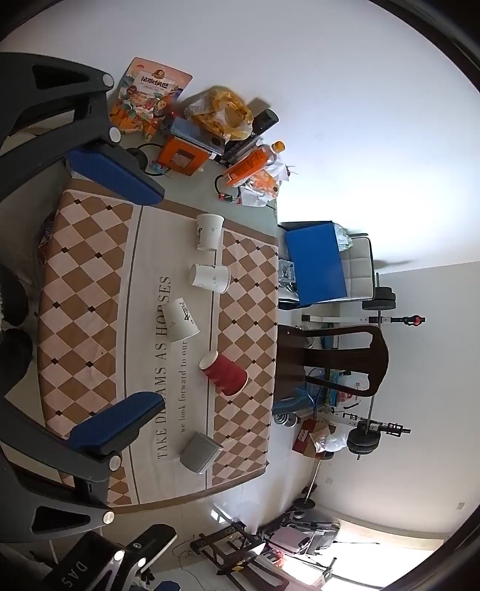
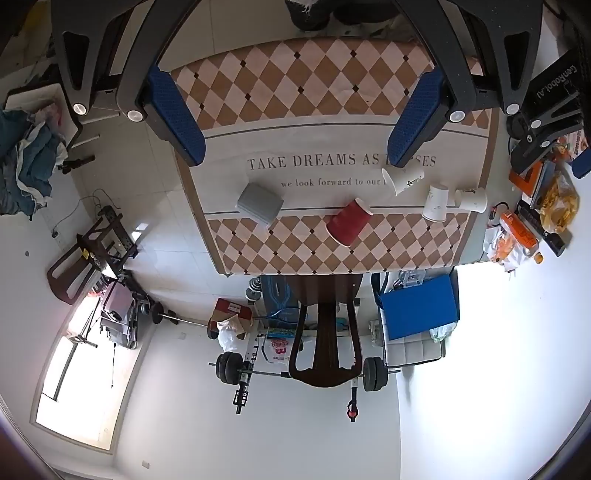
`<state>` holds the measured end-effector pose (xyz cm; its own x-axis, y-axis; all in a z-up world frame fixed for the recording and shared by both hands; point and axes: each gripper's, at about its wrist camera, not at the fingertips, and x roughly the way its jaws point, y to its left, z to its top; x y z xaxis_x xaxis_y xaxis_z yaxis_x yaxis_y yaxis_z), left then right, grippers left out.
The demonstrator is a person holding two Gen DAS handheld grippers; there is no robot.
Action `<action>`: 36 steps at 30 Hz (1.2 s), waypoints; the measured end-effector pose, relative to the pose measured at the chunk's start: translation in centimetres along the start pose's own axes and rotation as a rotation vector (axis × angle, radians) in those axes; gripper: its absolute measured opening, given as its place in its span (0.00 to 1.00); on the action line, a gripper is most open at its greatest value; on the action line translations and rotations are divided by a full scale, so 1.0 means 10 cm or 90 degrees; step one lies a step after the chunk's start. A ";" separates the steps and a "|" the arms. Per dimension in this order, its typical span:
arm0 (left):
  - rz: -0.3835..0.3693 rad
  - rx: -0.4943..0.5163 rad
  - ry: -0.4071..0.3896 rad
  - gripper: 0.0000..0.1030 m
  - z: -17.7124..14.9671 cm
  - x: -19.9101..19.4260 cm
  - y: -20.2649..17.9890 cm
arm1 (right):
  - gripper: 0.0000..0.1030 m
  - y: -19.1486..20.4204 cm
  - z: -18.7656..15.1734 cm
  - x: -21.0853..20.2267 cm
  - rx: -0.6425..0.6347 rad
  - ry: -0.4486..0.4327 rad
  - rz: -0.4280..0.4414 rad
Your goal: Flip cup upright
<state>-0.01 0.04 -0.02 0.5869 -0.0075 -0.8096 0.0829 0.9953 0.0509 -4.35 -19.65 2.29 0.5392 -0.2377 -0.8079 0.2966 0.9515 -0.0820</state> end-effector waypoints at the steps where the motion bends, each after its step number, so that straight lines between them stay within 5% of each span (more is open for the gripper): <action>1: 0.006 0.003 0.001 1.00 0.00 0.00 -0.01 | 0.97 0.00 0.00 0.00 -0.002 -0.003 -0.002; 36: 0.004 0.001 -0.007 1.00 0.13 -0.10 -0.11 | 0.97 0.00 -0.01 -0.04 -0.001 -0.012 0.000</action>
<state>0.36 -1.13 1.52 0.5957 -0.0023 -0.8032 0.0801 0.9952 0.0566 -4.63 -19.55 2.60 0.5545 -0.2416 -0.7963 0.2957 0.9517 -0.0829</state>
